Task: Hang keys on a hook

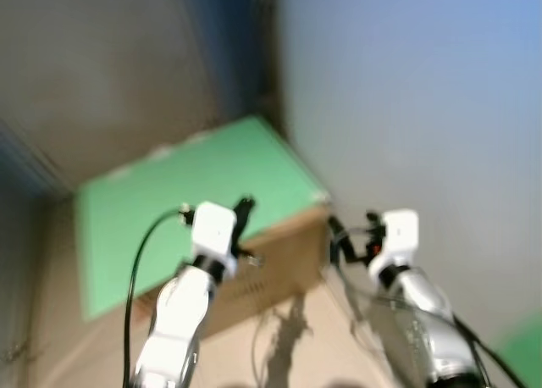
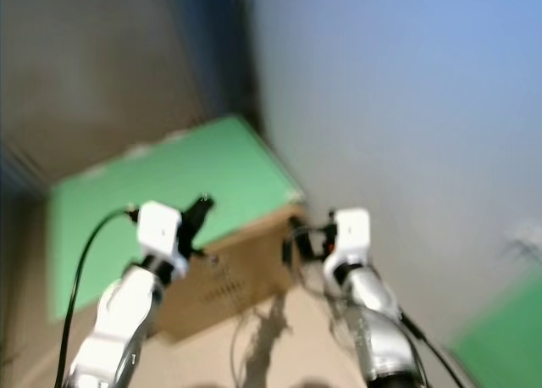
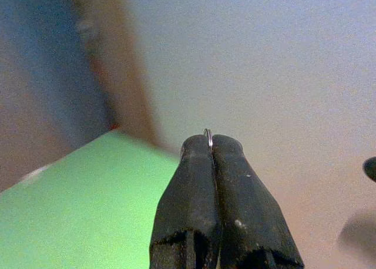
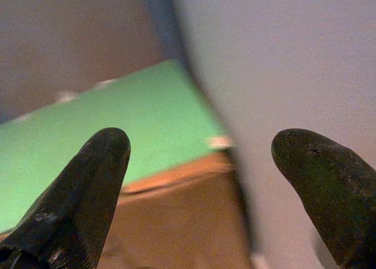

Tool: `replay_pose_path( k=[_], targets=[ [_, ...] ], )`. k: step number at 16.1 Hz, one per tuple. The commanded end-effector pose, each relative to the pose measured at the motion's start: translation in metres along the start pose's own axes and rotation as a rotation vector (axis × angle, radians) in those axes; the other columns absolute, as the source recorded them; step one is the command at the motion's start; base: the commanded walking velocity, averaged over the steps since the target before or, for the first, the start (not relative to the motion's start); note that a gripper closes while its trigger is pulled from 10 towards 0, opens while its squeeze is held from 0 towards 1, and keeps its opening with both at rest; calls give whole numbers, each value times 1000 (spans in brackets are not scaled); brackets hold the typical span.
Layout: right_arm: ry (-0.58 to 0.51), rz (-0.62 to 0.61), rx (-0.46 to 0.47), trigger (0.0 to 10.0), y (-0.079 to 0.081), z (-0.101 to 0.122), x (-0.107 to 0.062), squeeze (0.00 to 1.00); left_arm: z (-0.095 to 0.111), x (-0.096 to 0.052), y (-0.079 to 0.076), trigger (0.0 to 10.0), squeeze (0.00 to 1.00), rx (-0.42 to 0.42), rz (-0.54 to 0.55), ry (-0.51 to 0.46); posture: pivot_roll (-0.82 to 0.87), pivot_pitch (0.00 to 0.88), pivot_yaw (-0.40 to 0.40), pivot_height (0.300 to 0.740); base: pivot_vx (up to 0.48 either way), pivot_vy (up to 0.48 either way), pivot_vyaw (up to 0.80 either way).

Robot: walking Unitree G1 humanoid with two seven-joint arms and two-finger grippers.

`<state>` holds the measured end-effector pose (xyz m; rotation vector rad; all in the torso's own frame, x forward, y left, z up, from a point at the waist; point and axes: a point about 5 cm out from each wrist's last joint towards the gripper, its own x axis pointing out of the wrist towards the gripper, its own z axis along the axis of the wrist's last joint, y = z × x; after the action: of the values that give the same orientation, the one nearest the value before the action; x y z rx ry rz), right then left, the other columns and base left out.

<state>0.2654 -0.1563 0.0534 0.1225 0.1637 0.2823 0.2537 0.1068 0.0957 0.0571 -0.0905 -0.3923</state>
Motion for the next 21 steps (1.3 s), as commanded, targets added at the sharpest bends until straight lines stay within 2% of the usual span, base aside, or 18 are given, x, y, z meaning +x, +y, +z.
replay_pose_path(
  k=[1, 2, 5, 7, 9, 21],
  targets=[
    [-13, 27, 12, 10000, 8, 1, 3, 0, 0, -1, 6, 0, 0, 21, 10, 1, -203, 0, 148, 736, 0, -480, -444],
    [-53, 31, 12, 10000, 9, 5, 3, 0, 0, -1, 8, 0, 0, 13, 26, 3, -201, 0, 148, 722, 0, 0, 0],
    [-34, 27, -3, 10000, 8, 3, 3, 0, -1, 1, 8, 0, 0, 14, 27, 6, -200, 0, 145, 717, 0, 0, 0],
    [-30, 27, 2, 10000, 8, 2, 4, 0, -2, 3, 8, 0, 0, -19, 43, 6, -200, 0, 139, 717, -480, 0, 0],
    [-32, 34, 3, 10000, 8, 2, 6, 0, -2, 6, 7, 0, 0, -6, 39, 5, -201, 0, 136, 717, -412, 144, 0],
    [-20, 40, -1, 10000, 6, -1, 5, 0, 0, 11, 8, 0, 0, -12, 49, 1, -209, 0, 140, 717, 0, 0, 0]
  ],
)
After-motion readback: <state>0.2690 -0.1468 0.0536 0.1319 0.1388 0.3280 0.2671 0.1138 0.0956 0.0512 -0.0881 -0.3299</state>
